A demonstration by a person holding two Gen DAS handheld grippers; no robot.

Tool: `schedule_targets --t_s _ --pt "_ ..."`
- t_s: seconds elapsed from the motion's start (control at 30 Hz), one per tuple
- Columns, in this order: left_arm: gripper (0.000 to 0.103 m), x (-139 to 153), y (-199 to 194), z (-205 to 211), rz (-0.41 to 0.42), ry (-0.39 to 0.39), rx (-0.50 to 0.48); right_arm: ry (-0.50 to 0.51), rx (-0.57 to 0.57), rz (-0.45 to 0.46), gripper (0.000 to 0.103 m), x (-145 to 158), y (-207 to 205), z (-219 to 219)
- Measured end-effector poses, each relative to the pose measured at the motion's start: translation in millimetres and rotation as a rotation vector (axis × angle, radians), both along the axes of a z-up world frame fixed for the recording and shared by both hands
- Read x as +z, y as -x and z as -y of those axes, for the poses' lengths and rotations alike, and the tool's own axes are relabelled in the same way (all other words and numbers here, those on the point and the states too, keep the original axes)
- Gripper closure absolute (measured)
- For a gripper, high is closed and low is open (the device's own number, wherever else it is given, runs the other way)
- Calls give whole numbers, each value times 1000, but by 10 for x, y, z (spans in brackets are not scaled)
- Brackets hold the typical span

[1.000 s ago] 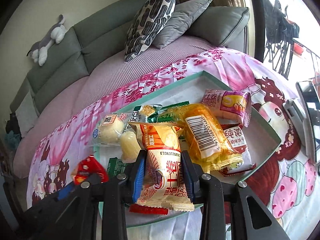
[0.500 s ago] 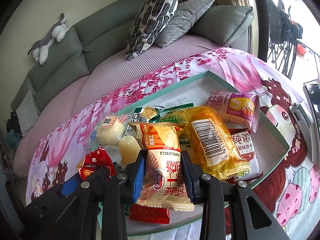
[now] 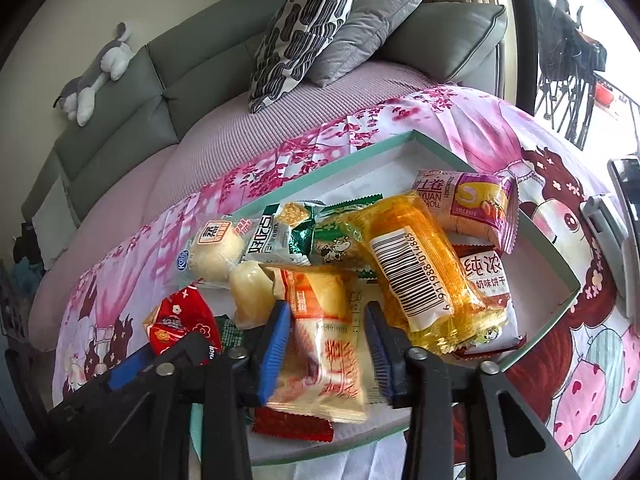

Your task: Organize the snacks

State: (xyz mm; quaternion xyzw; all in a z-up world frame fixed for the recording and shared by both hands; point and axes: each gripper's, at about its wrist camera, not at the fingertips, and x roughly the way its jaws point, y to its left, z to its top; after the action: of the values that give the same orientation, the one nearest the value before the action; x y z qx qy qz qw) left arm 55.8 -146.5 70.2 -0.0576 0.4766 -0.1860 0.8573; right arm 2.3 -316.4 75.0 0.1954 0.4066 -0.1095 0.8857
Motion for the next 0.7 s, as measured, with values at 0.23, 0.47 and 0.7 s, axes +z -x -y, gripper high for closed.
schedule_targets --t_s 0.23,0.47,0.7 --pt "28 108 18 -152 -2 12 30 12 15 -6 39 51 37 -68" --pt "23 222 104 -301 8 19 52 32 32 -7 26 127 134 -178" --pt "12 263 176 -510 19 -6 112 39 24 6 3 199 289 -235"
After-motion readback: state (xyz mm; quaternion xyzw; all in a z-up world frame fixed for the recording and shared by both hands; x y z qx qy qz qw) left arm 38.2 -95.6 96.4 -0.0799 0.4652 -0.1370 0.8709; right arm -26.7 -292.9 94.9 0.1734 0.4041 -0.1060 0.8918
